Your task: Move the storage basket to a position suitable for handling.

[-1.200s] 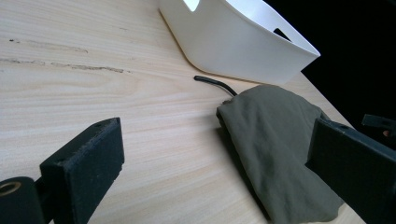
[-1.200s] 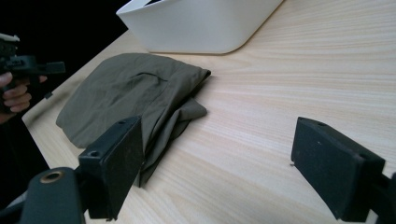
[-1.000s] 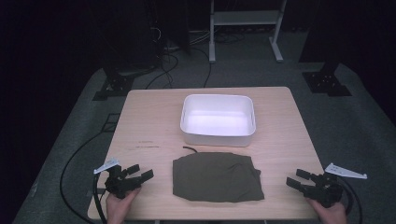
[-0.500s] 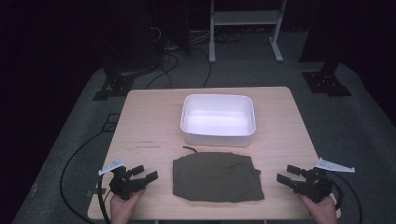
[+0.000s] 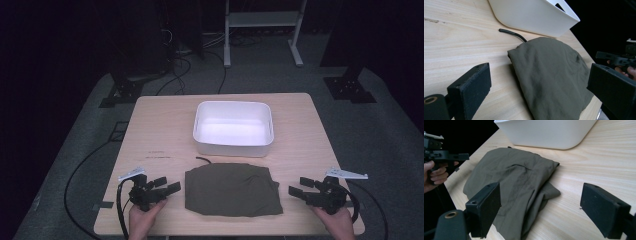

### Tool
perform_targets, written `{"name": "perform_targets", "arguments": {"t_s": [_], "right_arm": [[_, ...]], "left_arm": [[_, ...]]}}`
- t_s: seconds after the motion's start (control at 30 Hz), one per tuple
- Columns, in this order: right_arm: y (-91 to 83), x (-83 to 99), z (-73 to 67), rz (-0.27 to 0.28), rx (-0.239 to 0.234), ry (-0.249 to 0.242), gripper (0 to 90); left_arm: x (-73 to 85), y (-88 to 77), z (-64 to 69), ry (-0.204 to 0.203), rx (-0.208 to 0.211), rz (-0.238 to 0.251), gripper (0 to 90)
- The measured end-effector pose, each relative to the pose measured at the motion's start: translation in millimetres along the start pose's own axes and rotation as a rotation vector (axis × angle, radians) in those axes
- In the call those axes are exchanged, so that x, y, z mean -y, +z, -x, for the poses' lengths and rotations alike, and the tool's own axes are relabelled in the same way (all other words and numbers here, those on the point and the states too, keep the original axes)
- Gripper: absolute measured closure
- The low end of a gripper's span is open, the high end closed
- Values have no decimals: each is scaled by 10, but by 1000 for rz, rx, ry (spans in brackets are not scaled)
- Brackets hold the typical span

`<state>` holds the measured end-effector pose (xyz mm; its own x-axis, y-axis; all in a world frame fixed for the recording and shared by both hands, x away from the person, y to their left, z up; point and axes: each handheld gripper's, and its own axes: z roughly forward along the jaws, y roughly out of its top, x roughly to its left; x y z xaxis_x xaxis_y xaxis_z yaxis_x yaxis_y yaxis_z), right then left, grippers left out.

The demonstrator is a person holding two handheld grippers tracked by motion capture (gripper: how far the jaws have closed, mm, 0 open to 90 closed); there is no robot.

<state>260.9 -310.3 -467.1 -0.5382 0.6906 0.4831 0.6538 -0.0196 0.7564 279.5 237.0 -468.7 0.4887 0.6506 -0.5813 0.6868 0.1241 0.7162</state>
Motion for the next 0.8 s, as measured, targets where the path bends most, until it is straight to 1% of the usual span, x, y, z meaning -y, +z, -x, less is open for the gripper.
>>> {"name": "perform_targets", "arguments": {"t_s": [0.03, 0.07, 0.1, 0.2, 0.27, 0.3, 0.4, 0.43, 0.47, 0.5, 0.57, 0.63, 0.7, 0.77, 0.8], "right_arm": [[0, 0, 0, 0, 0, 0, 161], [21, -5, -8, 10, -18, 15, 161], [21, -5, -8, 10, -18, 15, 161], [81, 1, -23, 3, -16, 33, 161], [121, 8, -30, -9, -14, 37, 161], [143, 11, -35, -16, -12, 38, 161], [220, 20, -58, -38, -9, 36, 161], [247, 22, -67, -43, -10, 36, 161], [274, 24, -74, -47, -11, 36, 161], [300, 26, -83, -52, -10, 36, 161], [349, 29, -98, -64, -7, 36, 161], [372, 31, -104, -70, -9, 39, 161], [420, 35, -121, -91, 1, 43, 163], [449, 41, -128, -103, 4, 52, 164], [474, 50, -127, -118, 8, 62, 164]], "left_arm": [[0, 0, 0, 0, 0, 0, 40], [-3, 17, 9, -1, -7, -8, 40], [-5, 35, 18, -6, -14, -20, 40], [12, 124, 37, -25, -22, -30, 40], [15, 168, 46, -38, -21, -35, 40], [15, 168, 46, -38, -21, -35, 40], [18, 266, 82, -35, -32, -58, 40], [18, 266, 82, -35, -32, -58, 40], [22, 319, 98, -36, -36, -70, 40], [27, 347, 108, -42, -35, -71, 40], [33, 368, 114, -40, -35, -77, 40], [53, 408, 126, -38, -42, -94, 40], [73, 432, 121, -47, -53, -102, 41], [87, 442, 108, -58, -54, -105, 41], [99, 450, 98, -67, -55, -106, 40]]}}
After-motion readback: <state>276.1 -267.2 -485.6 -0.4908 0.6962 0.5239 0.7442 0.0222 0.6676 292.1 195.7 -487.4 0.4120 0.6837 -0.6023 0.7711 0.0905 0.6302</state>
